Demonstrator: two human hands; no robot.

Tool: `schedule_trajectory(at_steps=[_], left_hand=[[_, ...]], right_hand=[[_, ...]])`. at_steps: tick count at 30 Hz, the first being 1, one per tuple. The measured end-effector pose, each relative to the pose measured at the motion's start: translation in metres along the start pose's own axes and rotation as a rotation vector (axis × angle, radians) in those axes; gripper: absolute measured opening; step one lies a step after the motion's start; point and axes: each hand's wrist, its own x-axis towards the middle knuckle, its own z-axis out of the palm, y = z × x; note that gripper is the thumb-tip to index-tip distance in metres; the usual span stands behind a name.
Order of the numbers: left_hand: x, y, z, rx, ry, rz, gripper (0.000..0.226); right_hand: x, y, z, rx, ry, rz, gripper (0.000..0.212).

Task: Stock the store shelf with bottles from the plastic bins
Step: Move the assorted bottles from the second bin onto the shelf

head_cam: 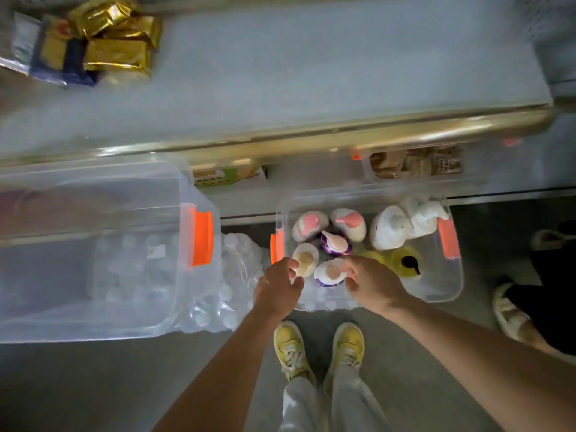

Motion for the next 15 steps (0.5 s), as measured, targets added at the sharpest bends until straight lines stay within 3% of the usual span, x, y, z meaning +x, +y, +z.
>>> schedule_trajectory(at_steps=[9, 15], left_hand=[[0.077, 0.007, 0.007, 0.014, 0.112, 0.105, 0.033], [0.127, 0.013, 0.018, 0.086, 0.051, 0.087, 0.045]], right_hand=[[0.085, 0.000, -0.006, 0.076, 0.217, -0.067, 0.019], [0.143, -0.006, -0.006, -0.028, 0.071, -0.128, 0.039]])
